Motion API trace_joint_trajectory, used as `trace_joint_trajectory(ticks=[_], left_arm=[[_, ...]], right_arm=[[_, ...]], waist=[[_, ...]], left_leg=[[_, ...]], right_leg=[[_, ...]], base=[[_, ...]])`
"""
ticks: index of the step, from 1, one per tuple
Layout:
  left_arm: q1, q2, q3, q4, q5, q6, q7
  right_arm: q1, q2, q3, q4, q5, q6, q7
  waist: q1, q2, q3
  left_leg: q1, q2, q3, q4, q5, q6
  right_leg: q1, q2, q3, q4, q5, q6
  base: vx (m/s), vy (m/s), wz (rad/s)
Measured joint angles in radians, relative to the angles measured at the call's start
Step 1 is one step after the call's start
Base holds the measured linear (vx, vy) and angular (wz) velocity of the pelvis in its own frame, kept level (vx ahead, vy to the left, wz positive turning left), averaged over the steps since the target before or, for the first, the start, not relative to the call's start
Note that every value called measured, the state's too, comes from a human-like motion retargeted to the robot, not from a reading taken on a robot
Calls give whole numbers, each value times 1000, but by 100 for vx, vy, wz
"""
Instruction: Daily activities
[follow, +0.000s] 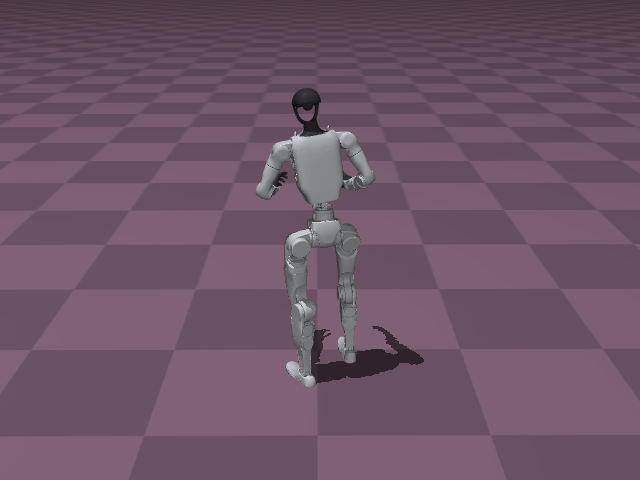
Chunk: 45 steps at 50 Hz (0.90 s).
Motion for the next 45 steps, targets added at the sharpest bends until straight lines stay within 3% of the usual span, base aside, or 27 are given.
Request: trace_joint_trajectory(ticks=[6, 9, 15, 18, 23, 27, 30, 33, 36, 40, 42, 45], left_arm=[[65, 19, 70, -2, 30, 25, -37], [113, 11, 77, 8, 24, 28, -56], [225, -18, 75, 39, -23, 45, -76], [283, -21, 86, 31, -27, 54, -82], [318, 6, 120, -14, 14, 35, -50], [242, 24, 115, -70, 47, 5, 28], [107, 41, 95, -126, 59, -10, 107], [-23, 52, 72, -169, 48, -37, 169], [-87, 48, 61, -189, 8, -68, 188], [-74, 38, 48, -178, -12, -108, 183], [-39, 34, 49, -154, 5, -99, 171], [47, 29, 66, -91, 76, -46, 139]], right_arm=[[11, 13, -71, -56, 49, -3, 101], [-12, -2, -89, -90, 50, 2, 135], [-159, -62, -39, -104, 47, 23, 183], [-235, -103, 10, -105, 36, 30, 188], [-293, -151, 51, -71, 9, 20, 157], [-197, -137, 61, 0, -34, 0, 122], [-103, -108, 52, 53, -25, -18, 102], [-2, -97, 39, 52, -3, -39, 95], [77, -116, 31, 15, 9, -50, 106], [96, -157, 46, -37, -22, -54, 81], [47, -175, 57, -61, -59, -57, 46], [-99, -198, 66, -82, -168, -50, -27]], waist=[[1, 10, -6], [38, -3, -22], [181, -40, -36], [267, -39, -28], [339, -26, -26], [289, -58, -36], [195, -77, -14], [87, -57, -12], [-18, -23, -33], [-65, 5, -65], [-34, 6, -70], [55, 6, -55]], left_leg=[[-55, 23, -23, 47, -1, 14], [-89, 18, -42, 85, -2, 23], [-213, 33, -41, 338, -1, 40], [-336, 65, -47, 615, -2, 29], [-440, 58, -52, 850, -137, 58], [-343, -24, -42, 716, -228, 102], [-238, -63, -52, 602, -317, 141], [-130, -64, -65, 456, -318, 112], [-14, -51, -78, 301, -198, 37], [73, -41, -85, 302, -65, -35], [42, -23, -76, 504, -69, -28], [-92, 28, -59, 883, -135, 21]], right_leg=[[-42, -2, -17, 428, -170, -19], [22, 0, 5, 512, -198, -10], [261, 35, 60, 182, -125, -16], [337, 50, 61, 62, -159, -71], [382, 75, 104, 44, -274, -125], [323, 81, 178, 260, -289, -68], [142, 72, 167, 689, -275, -10], [-47, 44, 111, 845, -308, -31], [-127, 24, 52, 581, -269, -53], [-62, 43, 19, 113, -132, -66], [-7, 50, 7, 85, -133, -102], [50, 61, 9, 198, -253, -161]], base=[[-16, -2, 7], [-9, -9, 10], [-2, -13, -4], [9, -11, -31], [24, -5, -12], [40, 2, 35], [49, 2, 33], [57, 0, 11], [64, -5, 29], [70, -10, 1], [74, -11, -29], [78, -9, -43]])
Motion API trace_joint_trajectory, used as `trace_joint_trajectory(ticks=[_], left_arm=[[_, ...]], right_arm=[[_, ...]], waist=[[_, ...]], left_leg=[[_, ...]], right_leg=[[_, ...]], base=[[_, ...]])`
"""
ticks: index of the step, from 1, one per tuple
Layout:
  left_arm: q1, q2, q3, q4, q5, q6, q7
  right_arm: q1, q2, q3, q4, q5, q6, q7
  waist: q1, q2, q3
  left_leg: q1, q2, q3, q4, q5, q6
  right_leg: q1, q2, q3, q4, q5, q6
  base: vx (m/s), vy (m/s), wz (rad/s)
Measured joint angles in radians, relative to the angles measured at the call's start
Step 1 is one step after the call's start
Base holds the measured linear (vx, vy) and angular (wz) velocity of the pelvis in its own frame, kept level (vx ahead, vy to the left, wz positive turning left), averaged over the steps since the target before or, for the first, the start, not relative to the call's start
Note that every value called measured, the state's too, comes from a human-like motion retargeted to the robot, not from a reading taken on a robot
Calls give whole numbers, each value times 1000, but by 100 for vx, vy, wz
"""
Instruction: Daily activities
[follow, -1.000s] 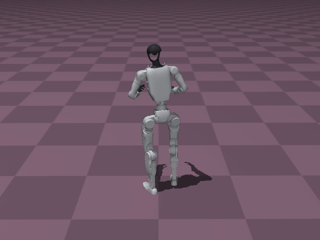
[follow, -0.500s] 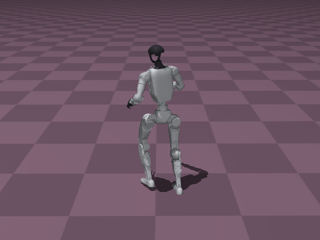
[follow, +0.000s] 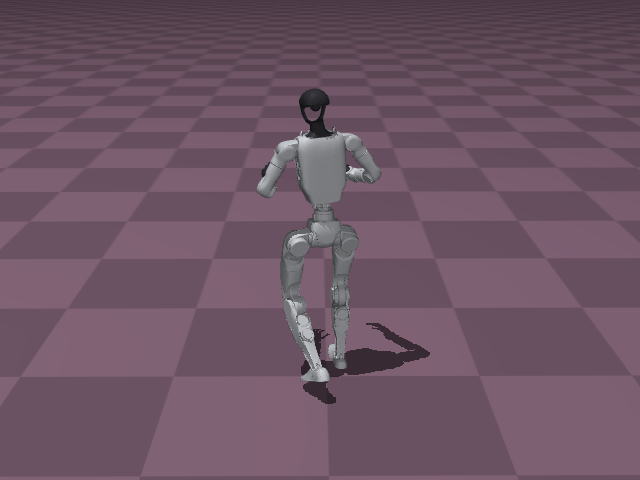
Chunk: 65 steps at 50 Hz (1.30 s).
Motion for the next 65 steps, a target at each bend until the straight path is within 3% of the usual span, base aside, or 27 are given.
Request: trace_joint_trajectory(ticks=[2, 5, 10, 13, 16, 19, 22, 25, 29, 35, 43, 50, 65], left_arm=[[85, -2, 20, 47, 56, 40, -26], [242, 9, 73, 70, 77, 63, -63], [457, 42, 212, 19, 21, 48, -79], [472, 53, 267, -9, 31, 60, -71], [384, 59, 278, -23, 81, 95, -74], [254, 48, 242, -22, 106, 132, -81], [144, 25, 195, -24, 82, 147, -114], [61, 7, 156, -29, 56, 144, -176], [22, 5, 130, -65, 65, 146, -252], [50, 26, 121, -92, 85, 200, -399], [241, 50, 164, -130, 15, 219, -549], [331, 73, 226, -161, -23, 226, -610], [322, 91, 272, -97, 62, 309, -705]], right_arm=[[-133, -8, 8, 2, -85, 11, -47], [-296, -5, 32, -1, -135, 25, -85], [-410, -33, 123, -13, -162, 25, -34], [-423, -63, 182, -3, -196, 36, 58], [-403, -84, 227, 35, -217, 67, 187], [-356, -96, 254, 85, -228, 101, 309], [-282, -102, 253, 117, -201, 135, 419], [-209, -103, 222, 134, -143, 178, 523], [-169, -102, 190, 143, -125, 223, 607], [-335, -93, 229, 195, -228, 289, 692], [-568, 5, 357, 338, -314, 304, 781], [-593, 10, 330, 371, -305, 294, 762], [-662, -195, 44, -164, -280, 325, 661]], waist=[[74, 3, 17], [192, 6, 16], [327, 11, -47], [326, -12, -75], [263, -40, -65], [171, -38, -52], [62, -20, -53], [-30, -15, -59], [-42, -27, -76], [39, -62, -61], [157, -48, -98], [167, -41, -133], [120, -50, -188]], left_leg=[[-116, 32, 11, 113, -59, 43], [-248, 49, 41, -38, -69, 65], [-238, 6, 88, -668, 168, -26], [-204, -25, 91, -668, 187, 13], [-183, -62, 72, -532, 71, 86], [-130, -82, 61, -491, 7, 92], [-38, -89, 45, -565, 31, 52], [47, -90, 53, -645, 68, 20], [81, -76, 55, -559, 23, 18], [-29, 19, 156, -287, -53, 79], [-19, -18, 87, -647, 81, 28], [62, -48, 73, -778, 102, 15], [103, -65, 68, -835, 119, -1]], right_leg=[[38, 7, 17, 59, -71, -5], [123, 25, 45, 18, -91, 4], [305, 76, 110, -121, -12, 52], [313, 55, 119, 45, -53, 70], [190, 5, 108, 416, -76, 90], [36, -26, 95, 599, -97, 68], [-53, -39, 79, 427, -63, 58], [-42, -34, 99, 74, 63, 77], [35, -23, 100, -103, 148, 64], [117, -35, 40, -119, 105, 46], [173, 3, 32, -210, 116, 77], [215, -6, 13, -238, 107, 86], [246, -17, -13, -258, 98, 74]], base=[[81, -5, -47], [86, 2, -53], [87, 10, -38], [79, 11, 6], [70, 8, 33], [63, 3, 52], [59, -2, 96], [55, -7, 102], [48, -12, 49], [38, -12, 18], [30, -2, -20], [18, 4, 10], [4, 1, 5]])
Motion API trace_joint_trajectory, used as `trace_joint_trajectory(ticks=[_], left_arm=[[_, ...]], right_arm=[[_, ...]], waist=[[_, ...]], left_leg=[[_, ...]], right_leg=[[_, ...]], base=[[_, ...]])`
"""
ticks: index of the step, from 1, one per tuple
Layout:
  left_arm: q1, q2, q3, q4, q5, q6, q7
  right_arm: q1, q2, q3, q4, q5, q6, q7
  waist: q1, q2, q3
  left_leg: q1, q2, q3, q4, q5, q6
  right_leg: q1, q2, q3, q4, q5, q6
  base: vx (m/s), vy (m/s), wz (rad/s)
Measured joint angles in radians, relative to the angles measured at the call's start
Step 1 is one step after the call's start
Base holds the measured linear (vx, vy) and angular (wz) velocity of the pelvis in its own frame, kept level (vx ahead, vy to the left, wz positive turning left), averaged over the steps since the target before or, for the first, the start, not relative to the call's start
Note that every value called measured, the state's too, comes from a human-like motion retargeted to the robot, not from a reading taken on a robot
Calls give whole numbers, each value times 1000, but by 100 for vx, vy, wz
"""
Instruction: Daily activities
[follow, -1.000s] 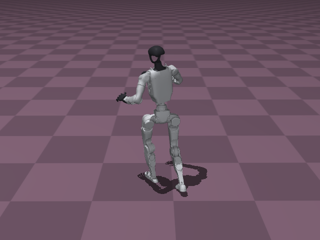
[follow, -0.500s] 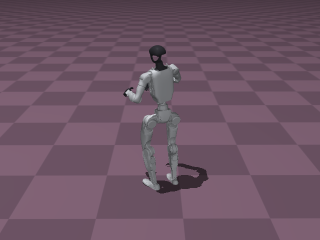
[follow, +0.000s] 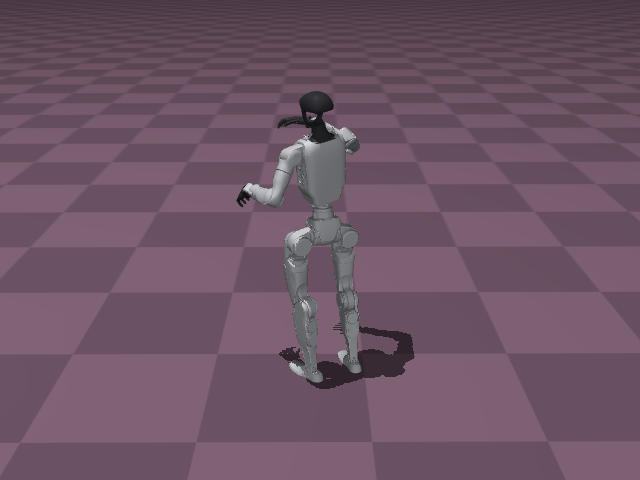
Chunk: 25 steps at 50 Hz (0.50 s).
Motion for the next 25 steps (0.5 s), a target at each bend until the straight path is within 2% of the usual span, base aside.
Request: trace_joint_trajectory(ticks=[5, 11, 17, 25], left_arm=[[-19, 26, -33, 1, 1, 13, -92], [-37, 53, -62, -15, -1, 22, -183], [-48, 58, -62, -24, 9, 22, -195], [-54, 47, -38, -39, 7, 24, -186]], right_arm=[[-28, 10, 30, 0, -23, 33, 63], [-85, 32, 130, 135, -44, 65, 205], [-143, 56, 185, 218, -60, 77, 275], [-164, 68, 199, 229, -55, 76, 300]], waist=[[3, -12, -9], [18, -22, -16], [27, -27, -20], [33, -30, -22]], left_leg=[[-2, 3, 0, 5, -7, 0], [-3, 4, -2, 11, -16, -2], [-5, 2, -6, 16, -18, -6], [-11, 1, -12, 22, -16, -9]], right_leg=[[1, 3, 4, -3, -1, 2], [2, 4, 7, -2, -12, -4], [3, 2, 5, -2, -21, -9], [8, 0, -1, -11, -19, -7]], base=[[0, 0, 0], [0, 0, 0], [0, 0, 0], [0, 0, 0]])
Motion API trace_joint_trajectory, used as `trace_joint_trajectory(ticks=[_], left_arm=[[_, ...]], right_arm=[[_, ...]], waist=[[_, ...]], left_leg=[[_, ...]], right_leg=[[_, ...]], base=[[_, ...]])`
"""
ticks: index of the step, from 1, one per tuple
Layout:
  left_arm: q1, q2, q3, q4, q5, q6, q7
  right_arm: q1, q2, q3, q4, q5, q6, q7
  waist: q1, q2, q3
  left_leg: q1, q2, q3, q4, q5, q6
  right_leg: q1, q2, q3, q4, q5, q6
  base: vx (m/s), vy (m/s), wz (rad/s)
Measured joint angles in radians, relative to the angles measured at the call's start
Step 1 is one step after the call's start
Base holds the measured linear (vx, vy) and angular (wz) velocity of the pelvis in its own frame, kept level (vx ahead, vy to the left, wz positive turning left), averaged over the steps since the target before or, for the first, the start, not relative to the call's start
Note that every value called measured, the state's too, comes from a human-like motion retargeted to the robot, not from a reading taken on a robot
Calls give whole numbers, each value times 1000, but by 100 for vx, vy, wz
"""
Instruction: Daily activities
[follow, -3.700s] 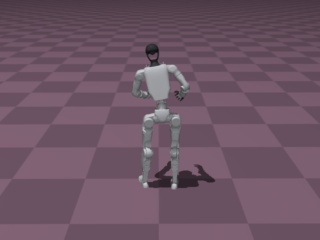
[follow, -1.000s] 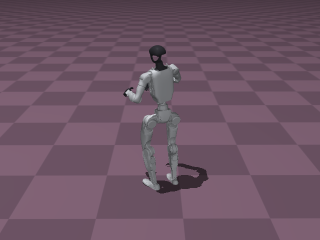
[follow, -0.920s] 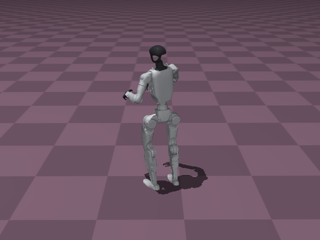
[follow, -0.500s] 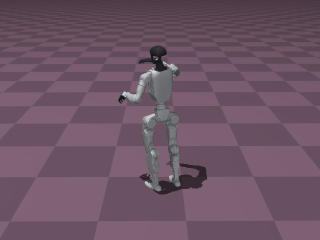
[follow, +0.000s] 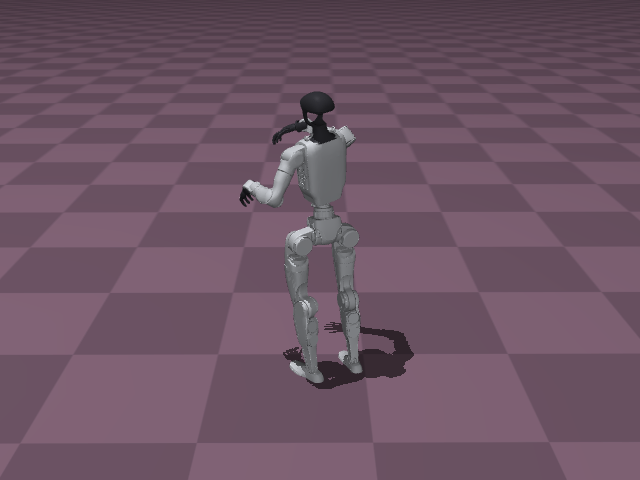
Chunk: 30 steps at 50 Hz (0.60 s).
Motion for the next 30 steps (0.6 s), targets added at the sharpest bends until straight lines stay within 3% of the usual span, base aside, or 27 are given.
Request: trace_joint_trajectory(ticks=[15, 30], left_arm=[[37, 12, 55, -44, 5, -12, 55], [-33, 43, 3, -64, 24, -65, 107]], right_arm=[[86, 49, 12, 98, -46, -11, -6], [115, 218, 105, 359, -142, -34, -15]], waist=[[1, 6, 15], [14, 21, 43]], left_leg=[[6, -3, -6, 10, -9, 5], [16, -15, -24, 20, -22, 6]], right_leg=[[15, -4, -11, -2, 1, 7], [6, -24, -31, 60, -33, 12]], base=[[0, 0, 0], [0, 0, 0]])
